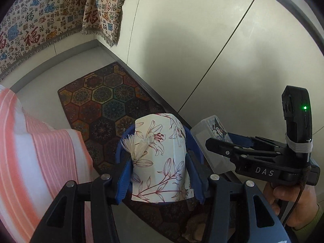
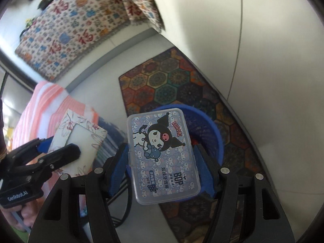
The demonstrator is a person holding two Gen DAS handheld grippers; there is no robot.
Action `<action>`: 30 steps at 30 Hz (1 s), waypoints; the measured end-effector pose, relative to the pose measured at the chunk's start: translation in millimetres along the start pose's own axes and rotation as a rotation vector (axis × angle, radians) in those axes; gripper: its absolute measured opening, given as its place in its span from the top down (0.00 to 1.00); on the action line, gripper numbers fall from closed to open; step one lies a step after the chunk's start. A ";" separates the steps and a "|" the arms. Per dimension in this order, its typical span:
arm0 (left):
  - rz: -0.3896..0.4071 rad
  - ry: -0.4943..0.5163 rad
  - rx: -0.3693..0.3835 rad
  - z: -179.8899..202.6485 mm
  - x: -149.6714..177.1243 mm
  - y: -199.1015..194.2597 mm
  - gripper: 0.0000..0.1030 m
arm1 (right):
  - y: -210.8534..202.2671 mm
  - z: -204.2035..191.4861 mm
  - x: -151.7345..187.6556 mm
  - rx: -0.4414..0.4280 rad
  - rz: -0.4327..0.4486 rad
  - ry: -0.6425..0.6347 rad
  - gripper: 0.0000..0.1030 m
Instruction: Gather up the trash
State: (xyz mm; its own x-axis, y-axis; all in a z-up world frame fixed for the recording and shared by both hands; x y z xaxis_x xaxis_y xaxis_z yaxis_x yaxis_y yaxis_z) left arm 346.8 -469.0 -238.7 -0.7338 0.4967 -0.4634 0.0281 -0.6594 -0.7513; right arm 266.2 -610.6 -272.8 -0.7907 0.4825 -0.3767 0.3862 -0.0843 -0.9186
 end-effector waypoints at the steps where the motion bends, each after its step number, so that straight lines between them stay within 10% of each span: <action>1: -0.006 -0.003 -0.003 -4.2 -5.9 7.0 0.49 | 6.3 2.9 -0.2 0.001 -0.005 0.014 0.35; 16: -0.080 -0.041 -0.015 -27.5 -32.5 69.8 0.39 | 67.2 42.2 -1.6 0.019 -0.010 0.123 0.27; 24: 0.058 0.046 -0.032 18.7 -20.2 -3.6 0.39 | -11.3 49.7 9.5 0.075 0.069 0.046 0.07; 30: 0.129 0.132 -0.026 79.2 27.1 -76.8 0.03 | -99.2 48.5 58.4 0.090 0.135 -0.044 0.00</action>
State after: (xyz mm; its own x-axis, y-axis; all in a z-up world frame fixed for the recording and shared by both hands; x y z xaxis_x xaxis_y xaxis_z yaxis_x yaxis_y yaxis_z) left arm 271.1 -449.5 -156.3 -0.6277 0.4796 -0.6131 0.1353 -0.7084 -0.6927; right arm 158.8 -616.3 -209.5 -0.7553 0.4225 -0.5010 0.4483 -0.2245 -0.8652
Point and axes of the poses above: each gripper's, at about its wrist camera, not at the fingertips, and y roughly the way its jaws point, z to its right, x to its underside, the point moved 4 cm from there along y, roughly the way its jaws point, and after that the axes turned 14 degrees about x, right-handed, at the moved point
